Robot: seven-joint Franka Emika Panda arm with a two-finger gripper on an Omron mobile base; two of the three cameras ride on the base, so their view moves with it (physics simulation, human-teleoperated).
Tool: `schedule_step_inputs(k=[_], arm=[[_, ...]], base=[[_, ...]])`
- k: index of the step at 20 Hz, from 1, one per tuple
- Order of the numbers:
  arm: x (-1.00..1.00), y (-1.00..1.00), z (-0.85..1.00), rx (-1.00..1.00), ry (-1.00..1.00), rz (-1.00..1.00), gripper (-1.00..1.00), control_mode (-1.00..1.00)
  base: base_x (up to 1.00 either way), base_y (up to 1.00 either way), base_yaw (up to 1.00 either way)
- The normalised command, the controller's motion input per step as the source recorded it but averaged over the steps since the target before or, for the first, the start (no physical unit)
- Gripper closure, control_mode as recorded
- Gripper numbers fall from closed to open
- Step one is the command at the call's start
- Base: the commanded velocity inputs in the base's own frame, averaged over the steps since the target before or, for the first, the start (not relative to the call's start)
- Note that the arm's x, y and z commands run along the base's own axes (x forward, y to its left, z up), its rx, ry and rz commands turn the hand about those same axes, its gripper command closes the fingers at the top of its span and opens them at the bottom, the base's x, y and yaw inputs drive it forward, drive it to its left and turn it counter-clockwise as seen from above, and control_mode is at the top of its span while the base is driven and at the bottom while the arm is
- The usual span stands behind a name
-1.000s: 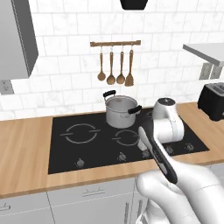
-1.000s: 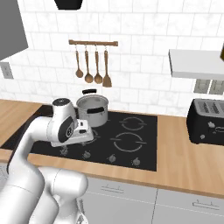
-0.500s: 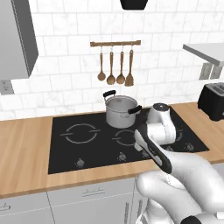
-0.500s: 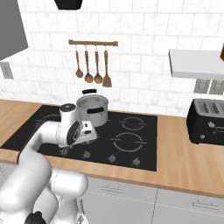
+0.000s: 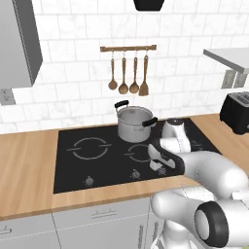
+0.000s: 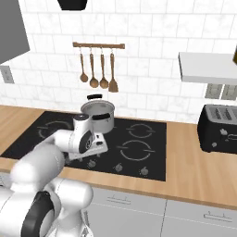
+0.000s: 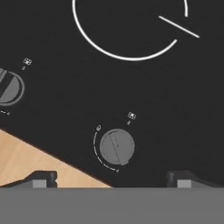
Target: Turn off the rear center burner of the stove.
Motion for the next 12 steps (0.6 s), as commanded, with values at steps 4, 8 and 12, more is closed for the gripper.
schedule_step_inputs(k=[4, 8, 12], arm=[[0.01, -0.20, -0.35, 0.00, 0.09, 0.00, -1.00, -1.00], [0.09, 0.00, -0.28, 0.00, 0.09, 0.00, -1.00, -1.00], [0.01, 0.18, -0.07, 0.00, 0.04, 0.00, -1.00, -1.00]], base=[[0.00, 0.00, 0.00], [0.00, 0.00, 0.00], [0.00, 0.00, 0.00]])
